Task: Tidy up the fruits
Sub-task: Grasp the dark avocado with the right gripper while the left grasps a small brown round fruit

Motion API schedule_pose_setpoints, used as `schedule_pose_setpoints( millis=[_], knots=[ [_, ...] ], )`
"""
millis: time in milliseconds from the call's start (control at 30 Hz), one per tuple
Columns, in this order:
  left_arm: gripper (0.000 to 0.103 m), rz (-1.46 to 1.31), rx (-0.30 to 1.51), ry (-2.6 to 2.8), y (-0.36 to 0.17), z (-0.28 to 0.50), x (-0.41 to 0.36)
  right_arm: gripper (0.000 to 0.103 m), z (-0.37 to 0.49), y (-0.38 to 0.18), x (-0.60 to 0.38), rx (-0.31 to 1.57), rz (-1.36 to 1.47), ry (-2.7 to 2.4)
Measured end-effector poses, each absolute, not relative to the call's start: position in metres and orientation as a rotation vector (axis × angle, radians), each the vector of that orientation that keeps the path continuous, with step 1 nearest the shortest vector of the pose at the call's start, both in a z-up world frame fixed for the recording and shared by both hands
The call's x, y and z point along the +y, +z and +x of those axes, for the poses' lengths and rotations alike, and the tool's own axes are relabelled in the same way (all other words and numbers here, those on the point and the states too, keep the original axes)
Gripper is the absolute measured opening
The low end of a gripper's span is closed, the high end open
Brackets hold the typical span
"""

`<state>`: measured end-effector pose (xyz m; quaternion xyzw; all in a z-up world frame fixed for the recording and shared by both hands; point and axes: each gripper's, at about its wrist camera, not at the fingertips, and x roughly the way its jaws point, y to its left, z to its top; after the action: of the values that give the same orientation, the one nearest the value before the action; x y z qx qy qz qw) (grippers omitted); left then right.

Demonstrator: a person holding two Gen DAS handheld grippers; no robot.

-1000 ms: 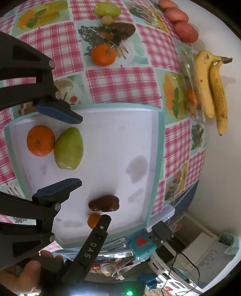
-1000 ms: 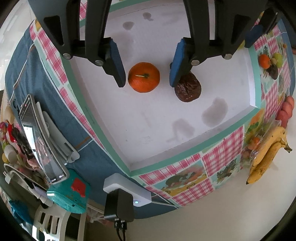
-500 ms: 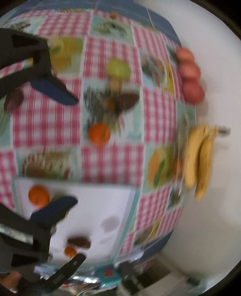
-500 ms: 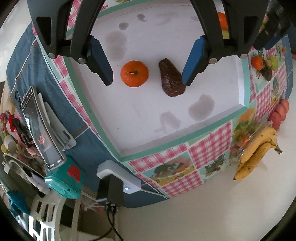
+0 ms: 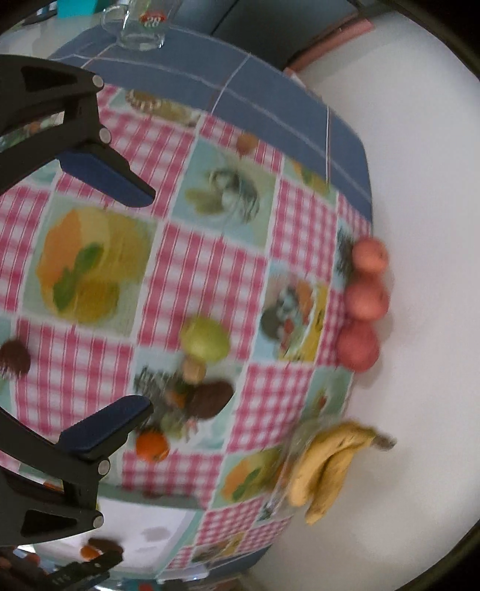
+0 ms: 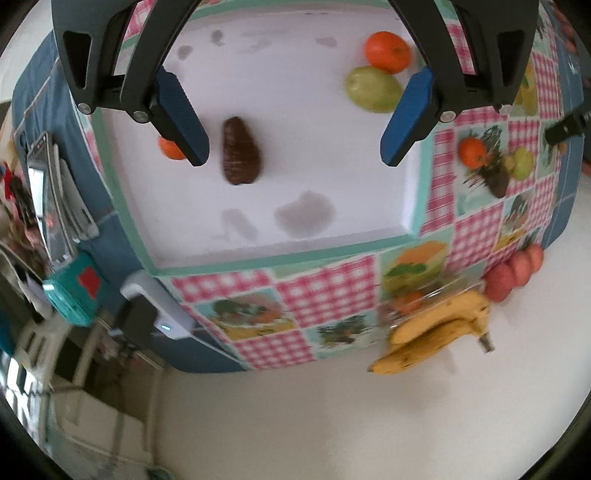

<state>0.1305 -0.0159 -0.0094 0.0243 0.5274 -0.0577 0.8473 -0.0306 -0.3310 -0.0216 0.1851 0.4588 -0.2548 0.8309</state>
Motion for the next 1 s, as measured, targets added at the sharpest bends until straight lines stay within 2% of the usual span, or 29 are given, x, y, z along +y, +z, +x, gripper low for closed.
schedule_pose_setpoints(
  millis=[433,667,800,1000],
  knots=[
    [0.103,-0.065,0.969,-0.125,0.01,0.15,0.044,0.094,0.002,-0.022,-0.271,0.965,0.312,-0.385],
    [0.103,-0.126,1.047,-0.241,-0.002,0.169,0.051,0.094,0.028,-0.026,-0.243,0.979,0.343,-0.291],
    [0.103,-0.066,1.021,-0.2,0.003,0.175,0.052,0.094,0.048,-0.024,-0.231,0.994,0.345,-0.26],
    [0.103,-0.142,0.986,-0.179,0.013,0.192,0.061,0.094,0.082,-0.011,-0.211,0.989,0.329,-0.199]
  ],
)
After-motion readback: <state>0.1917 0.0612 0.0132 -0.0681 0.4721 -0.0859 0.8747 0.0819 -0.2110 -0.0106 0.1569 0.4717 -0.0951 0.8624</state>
